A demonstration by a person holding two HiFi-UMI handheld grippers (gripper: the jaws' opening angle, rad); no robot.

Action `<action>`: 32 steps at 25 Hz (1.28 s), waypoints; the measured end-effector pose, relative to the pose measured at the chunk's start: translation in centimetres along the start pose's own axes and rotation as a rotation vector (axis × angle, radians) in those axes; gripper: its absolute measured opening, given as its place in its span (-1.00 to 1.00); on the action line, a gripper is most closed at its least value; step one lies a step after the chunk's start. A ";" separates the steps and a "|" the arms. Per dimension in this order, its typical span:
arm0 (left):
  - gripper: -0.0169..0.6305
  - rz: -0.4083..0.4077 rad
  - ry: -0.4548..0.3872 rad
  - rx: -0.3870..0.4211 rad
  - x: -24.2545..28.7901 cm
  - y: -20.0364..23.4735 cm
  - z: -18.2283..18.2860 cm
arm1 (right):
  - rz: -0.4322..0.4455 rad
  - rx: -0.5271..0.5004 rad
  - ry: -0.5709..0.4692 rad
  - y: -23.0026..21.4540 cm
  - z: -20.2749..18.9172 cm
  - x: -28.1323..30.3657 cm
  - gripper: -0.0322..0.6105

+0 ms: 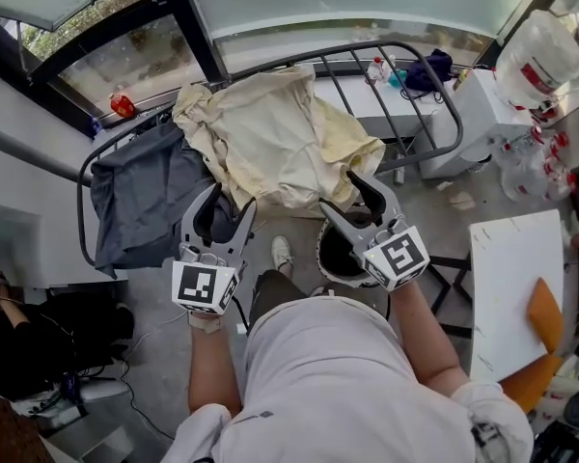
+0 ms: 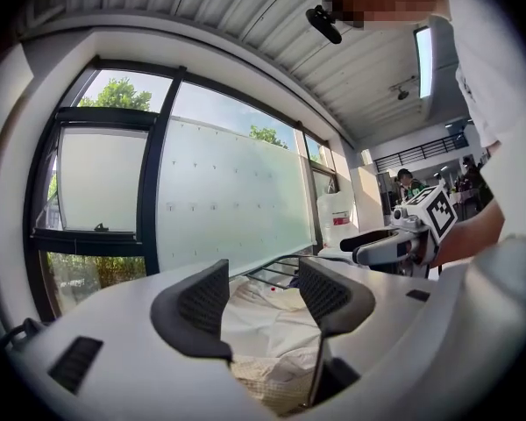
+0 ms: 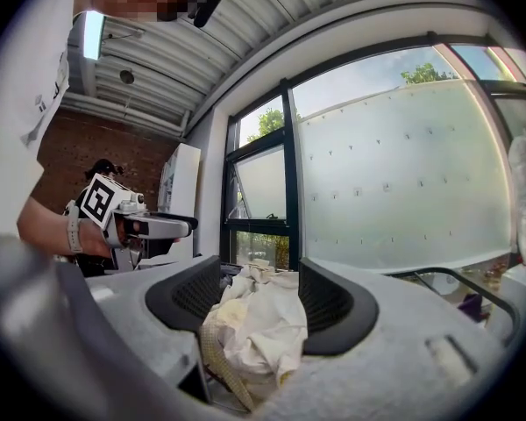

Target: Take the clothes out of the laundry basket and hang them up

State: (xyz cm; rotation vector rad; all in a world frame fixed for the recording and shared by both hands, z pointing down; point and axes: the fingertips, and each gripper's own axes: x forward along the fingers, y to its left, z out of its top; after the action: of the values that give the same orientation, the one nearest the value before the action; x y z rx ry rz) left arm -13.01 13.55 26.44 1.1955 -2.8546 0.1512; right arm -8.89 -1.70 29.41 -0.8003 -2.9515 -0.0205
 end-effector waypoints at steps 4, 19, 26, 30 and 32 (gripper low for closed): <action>-0.18 -0.018 0.007 0.024 -1.2 -1.5 -0.4 | -0.019 -0.011 -0.027 0.9 -0.2 -1.7 -0.03; -0.18 0.002 0.031 0.010 -4.0 -2.7 -2.0 | -0.054 -0.044 -0.019 3.0 -1.4 -4.1 -0.08; -0.18 0.008 0.026 -0.009 -4.9 -2.3 -2.4 | -0.061 -0.047 -0.036 3.7 -1.1 -4.2 -0.08; -0.18 0.010 0.026 -0.007 -5.3 -2.1 -2.5 | -0.054 -0.042 -0.042 4.2 -1.1 -4.2 -0.08; -0.18 0.012 0.028 -0.008 -5.5 -2.0 -2.8 | -0.052 -0.040 -0.038 4.5 -1.3 -4.2 -0.08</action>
State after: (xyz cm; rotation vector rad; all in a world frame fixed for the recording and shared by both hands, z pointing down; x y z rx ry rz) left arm -7.66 16.35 28.92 1.1653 -2.8368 0.1558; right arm -2.90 0.04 30.33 -0.7362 -3.0168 -0.0681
